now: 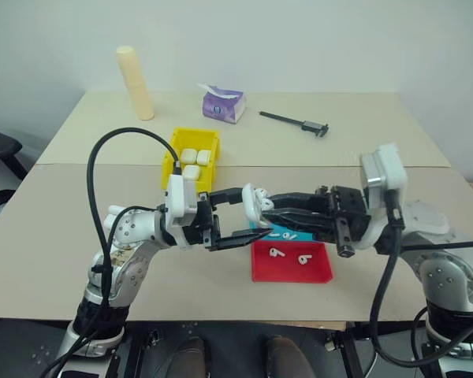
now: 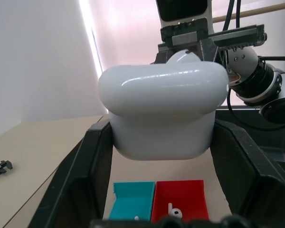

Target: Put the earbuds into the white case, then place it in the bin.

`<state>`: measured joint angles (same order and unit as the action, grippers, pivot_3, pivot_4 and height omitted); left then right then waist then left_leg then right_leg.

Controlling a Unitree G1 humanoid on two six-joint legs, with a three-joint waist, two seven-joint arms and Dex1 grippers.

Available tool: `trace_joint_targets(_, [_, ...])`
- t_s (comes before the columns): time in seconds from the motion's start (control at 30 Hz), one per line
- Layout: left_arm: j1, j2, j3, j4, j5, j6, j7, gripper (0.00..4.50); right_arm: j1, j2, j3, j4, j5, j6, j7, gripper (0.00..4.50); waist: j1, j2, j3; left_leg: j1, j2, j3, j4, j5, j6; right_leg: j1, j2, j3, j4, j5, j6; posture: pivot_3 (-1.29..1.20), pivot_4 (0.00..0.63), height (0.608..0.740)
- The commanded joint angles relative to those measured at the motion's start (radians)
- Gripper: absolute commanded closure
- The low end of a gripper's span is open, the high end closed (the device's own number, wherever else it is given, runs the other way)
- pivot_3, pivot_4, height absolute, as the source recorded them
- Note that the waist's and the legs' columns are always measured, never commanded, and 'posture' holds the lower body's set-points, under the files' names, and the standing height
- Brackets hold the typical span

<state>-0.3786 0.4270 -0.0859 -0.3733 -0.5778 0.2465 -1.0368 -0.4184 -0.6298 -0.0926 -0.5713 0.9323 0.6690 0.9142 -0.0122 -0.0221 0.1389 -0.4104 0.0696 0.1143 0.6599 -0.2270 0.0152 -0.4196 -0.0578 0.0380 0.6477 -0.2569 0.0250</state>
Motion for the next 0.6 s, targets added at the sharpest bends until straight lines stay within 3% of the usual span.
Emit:
trace_joint_targets(0.03, [-0.012, -0.003, 0.011, -0.025, -0.012, -0.024, 0.004, 1.71, 0.001, -0.009, -0.003, -0.021, -0.004, -0.025, 0.006, 3.85, 0.0, 0.0, 0.0, 0.0, 0.0, 0.0, 0.0, 0.0, 0.0, 0.0, 0.0, 0.0, 0.0, 0.0, 0.0, 0.0, 0.15, 0.74])
trace_joint_targets(0.1, [-0.012, -0.003, 0.012, -0.024, -0.012, -0.025, 0.004, 1.71, -0.001, -0.012, -0.006, -0.017, 0.007, -0.021, 0.013, 3.85, 0.0, 0.0, 0.0, 0.0, 0.0, 0.0, 0.0, 0.0, 0.0, 0.0, 0.0, 0.0, 0.0, 0.0, 0.0, 0.0, 0.15, 0.74])
trace_joint_targets(0.27, [-0.011, -0.003, 0.012, -0.026, -0.011, -0.027, 0.005, 1.71, 0.0, -0.025, -0.012, -0.024, -0.005, -0.032, 0.018, 2.24, 0.0, 0.0, 0.0, 0.0, 0.0, 0.0, 0.0, 0.0, 0.0, 0.0, 0.0, 0.0, 0.0, 0.0, 0.0, 0.0, 0.15, 0.74])
trace_joint_targets(0.6, [-0.026, -0.008, 0.011, 0.025, 0.004, -0.048, -0.005, 1.71, -0.013, -0.1, -0.112, 0.013, 0.042, -0.048, 0.084, 2.24, 0.001, 0.0, 0.0, 0.0, 0.0, 0.0, 0.0, 0.0, 0.0, 0.0, 0.0, 0.0, 0.0, 0.0, 0.0, 0.0, 0.15, 0.74])
